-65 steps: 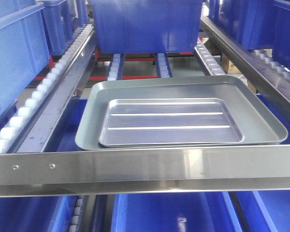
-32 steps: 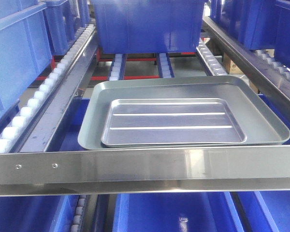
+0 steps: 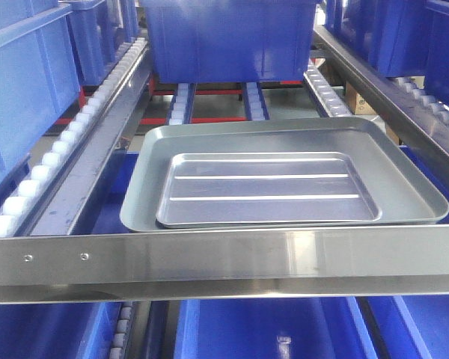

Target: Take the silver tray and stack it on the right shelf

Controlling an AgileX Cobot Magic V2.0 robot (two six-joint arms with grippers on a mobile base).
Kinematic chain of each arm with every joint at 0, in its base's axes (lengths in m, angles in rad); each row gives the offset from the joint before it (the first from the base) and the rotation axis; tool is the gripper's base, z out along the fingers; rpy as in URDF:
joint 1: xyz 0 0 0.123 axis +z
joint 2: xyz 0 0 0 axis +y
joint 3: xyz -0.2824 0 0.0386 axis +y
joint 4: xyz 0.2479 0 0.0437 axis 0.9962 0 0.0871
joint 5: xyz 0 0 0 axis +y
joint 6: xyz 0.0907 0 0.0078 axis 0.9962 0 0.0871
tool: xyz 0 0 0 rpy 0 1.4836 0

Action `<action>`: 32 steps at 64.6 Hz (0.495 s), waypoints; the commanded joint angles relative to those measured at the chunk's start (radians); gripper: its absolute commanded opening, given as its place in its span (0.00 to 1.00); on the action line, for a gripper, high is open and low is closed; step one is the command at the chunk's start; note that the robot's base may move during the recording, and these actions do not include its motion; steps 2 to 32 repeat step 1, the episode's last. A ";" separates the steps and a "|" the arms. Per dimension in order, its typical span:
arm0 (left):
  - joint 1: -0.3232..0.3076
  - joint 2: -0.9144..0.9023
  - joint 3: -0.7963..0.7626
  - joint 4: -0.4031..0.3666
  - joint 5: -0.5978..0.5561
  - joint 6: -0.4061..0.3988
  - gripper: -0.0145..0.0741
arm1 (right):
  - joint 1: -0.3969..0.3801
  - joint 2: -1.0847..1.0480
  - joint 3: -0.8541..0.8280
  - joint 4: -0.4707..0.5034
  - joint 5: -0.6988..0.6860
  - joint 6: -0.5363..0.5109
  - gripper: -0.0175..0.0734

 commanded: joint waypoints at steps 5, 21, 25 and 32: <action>0.001 -0.010 0.024 -0.010 -0.090 0.001 0.06 | -0.006 -0.017 -0.002 -0.002 -0.094 -0.012 0.25; 0.001 -0.010 0.024 -0.010 -0.090 0.001 0.06 | -0.006 -0.017 -0.002 -0.002 -0.094 -0.012 0.25; 0.001 -0.010 0.024 -0.010 -0.090 0.001 0.06 | -0.006 -0.017 -0.002 -0.002 -0.094 -0.012 0.25; 0.001 -0.010 0.024 -0.010 -0.090 0.001 0.06 | -0.006 -0.017 -0.002 -0.002 -0.094 -0.012 0.25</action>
